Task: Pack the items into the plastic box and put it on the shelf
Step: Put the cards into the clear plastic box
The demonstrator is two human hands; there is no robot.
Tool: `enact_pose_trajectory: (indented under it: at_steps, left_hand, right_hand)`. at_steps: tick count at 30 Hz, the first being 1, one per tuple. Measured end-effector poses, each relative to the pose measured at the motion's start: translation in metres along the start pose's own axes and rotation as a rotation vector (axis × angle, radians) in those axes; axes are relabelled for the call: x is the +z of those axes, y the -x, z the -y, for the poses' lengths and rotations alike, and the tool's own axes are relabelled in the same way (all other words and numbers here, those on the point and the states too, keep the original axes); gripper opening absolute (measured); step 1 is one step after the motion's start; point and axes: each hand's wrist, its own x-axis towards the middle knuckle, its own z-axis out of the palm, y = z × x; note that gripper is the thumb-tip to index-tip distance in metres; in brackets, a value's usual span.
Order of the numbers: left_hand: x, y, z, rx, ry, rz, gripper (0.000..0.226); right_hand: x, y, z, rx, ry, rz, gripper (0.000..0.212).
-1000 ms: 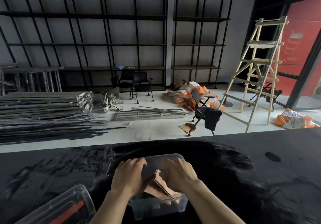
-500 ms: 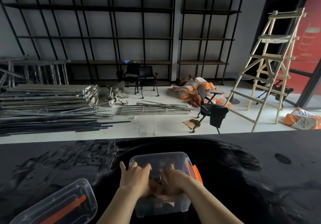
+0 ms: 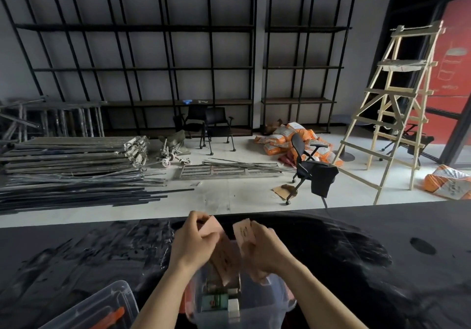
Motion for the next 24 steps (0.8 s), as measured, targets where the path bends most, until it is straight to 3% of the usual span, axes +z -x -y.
enact_pose_trajectory:
  at_steps: [3,5,6,8,12,16,19,22,24]
  left_hand:
    - [-0.004,-0.009,-0.008,-0.040,0.162,-0.134,0.031]
    - [0.000,-0.013,-0.017,-0.058,0.283,-0.195,0.033]
    - [0.005,-0.014,-0.022,-0.049,0.333,-0.218,0.035]
    - [0.015,-0.016,-0.030,-0.035,0.387,-0.227,0.036]
    - [0.028,-0.010,-0.046,0.011,0.622,-0.205,0.030]
    - [0.033,-0.005,-0.058,0.042,0.741,-0.094,0.008]
    - [0.033,-0.008,-0.060,-0.049,0.936,-0.003,0.019]
    - [0.027,-0.016,-0.057,-0.009,0.883,-0.097,0.037]
    - [0.022,-0.024,-0.055,-0.050,0.856,-0.228,0.037]
  right_hand:
    - [-0.012,-0.005,0.007,0.042,-0.546,-0.208,0.013]
    - [-0.014,-0.005,0.020,0.029,-0.924,-0.145,0.019]
    - [-0.014,-0.004,0.027,-0.024,-0.987,-0.125,0.031]
    - [-0.010,-0.004,0.038,-0.119,-0.983,-0.098,0.049]
    - [-0.011,-0.001,0.050,-0.109,-1.030,0.004,0.049]
    - [-0.010,0.000,0.051,-0.064,-0.778,-0.007,0.051]
    - [-0.006,0.000,0.050,-0.140,-0.818,-0.032,0.049]
    - [-0.007,-0.001,0.043,-0.178,-0.860,-0.109,0.059]
    - [-0.006,0.000,0.040,-0.098,-1.024,-0.103,0.060]
